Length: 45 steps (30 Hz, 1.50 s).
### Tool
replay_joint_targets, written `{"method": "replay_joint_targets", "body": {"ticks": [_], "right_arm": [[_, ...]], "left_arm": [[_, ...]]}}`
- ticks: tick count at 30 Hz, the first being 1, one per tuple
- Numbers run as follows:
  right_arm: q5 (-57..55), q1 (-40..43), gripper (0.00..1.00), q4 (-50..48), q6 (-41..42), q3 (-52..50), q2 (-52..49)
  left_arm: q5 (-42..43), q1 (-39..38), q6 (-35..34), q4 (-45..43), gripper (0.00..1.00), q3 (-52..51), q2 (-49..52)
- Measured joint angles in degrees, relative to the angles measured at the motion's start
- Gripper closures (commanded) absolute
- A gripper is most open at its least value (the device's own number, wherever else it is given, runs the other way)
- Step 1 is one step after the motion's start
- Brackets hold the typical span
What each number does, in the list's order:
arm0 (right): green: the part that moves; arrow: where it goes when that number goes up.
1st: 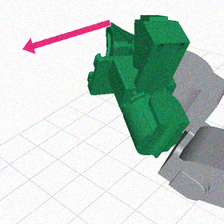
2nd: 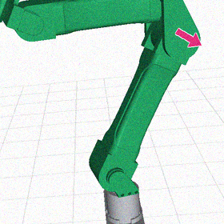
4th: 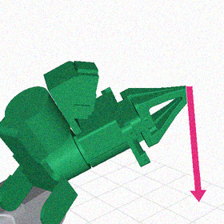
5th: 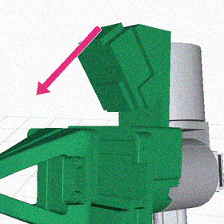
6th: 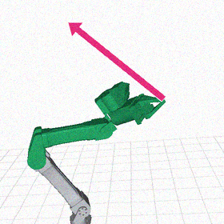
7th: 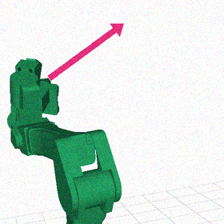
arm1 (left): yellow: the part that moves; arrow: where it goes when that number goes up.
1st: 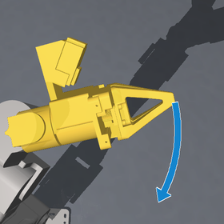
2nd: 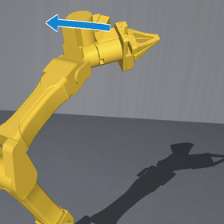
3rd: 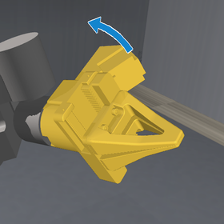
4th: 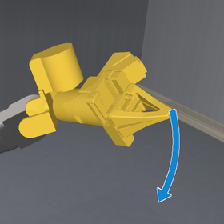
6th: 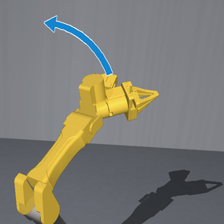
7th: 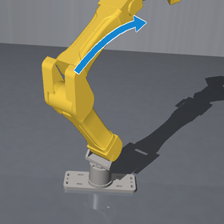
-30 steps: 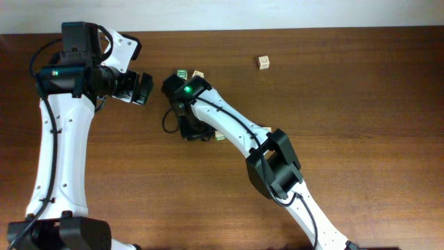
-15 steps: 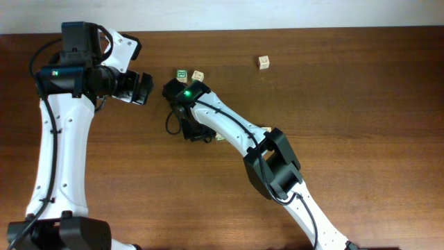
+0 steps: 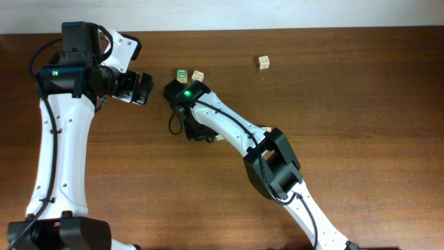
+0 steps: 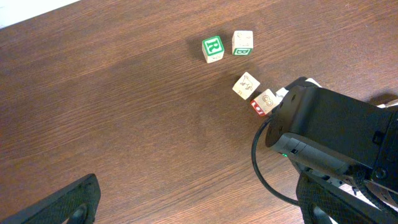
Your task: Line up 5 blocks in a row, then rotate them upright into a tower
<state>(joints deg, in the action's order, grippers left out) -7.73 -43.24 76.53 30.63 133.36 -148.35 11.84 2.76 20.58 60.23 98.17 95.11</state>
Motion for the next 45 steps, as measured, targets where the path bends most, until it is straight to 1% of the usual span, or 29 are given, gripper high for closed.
{"method": "replay_joint_targets", "body": {"ticks": [11, 20, 32, 35, 41, 45], "right_arm": [[-2.16, 0.13, 0.72, 1.25, -0.02, -0.09, 0.00], [-2.19, 1.86, 0.72, 1.84, 0.83, -0.11, 0.00], [-1.27, 1.92, 0.71, 2.36, 2.14, 0.22, 0.00], [-0.79, 2.01, 0.71, 4.31, 2.14, 3.37, -0.02], [-0.31, 3.89, 0.71, 9.49, 2.14, 14.84, -0.02], [1.29, 5.33, 0.71, 10.69, 1.90, 18.95, -0.02]], "left_arm": [[0.00, 0.00, 0.00, 0.00, 0.01, 0.00, 0.00], [0.00, 0.00, 0.00, 0.00, 0.01, 0.00, 0.00], [0.00, 0.00, 0.00, 0.00, 0.01, 0.00, 0.00], [-0.02, 0.00, 0.00, 0.00, 0.01, 0.00, 0.00], [-0.02, 0.00, 0.00, -0.02, 0.01, 0.00, 0.00], [0.00, 0.00, 0.00, 0.00, 0.01, 0.00, 0.00]]}}
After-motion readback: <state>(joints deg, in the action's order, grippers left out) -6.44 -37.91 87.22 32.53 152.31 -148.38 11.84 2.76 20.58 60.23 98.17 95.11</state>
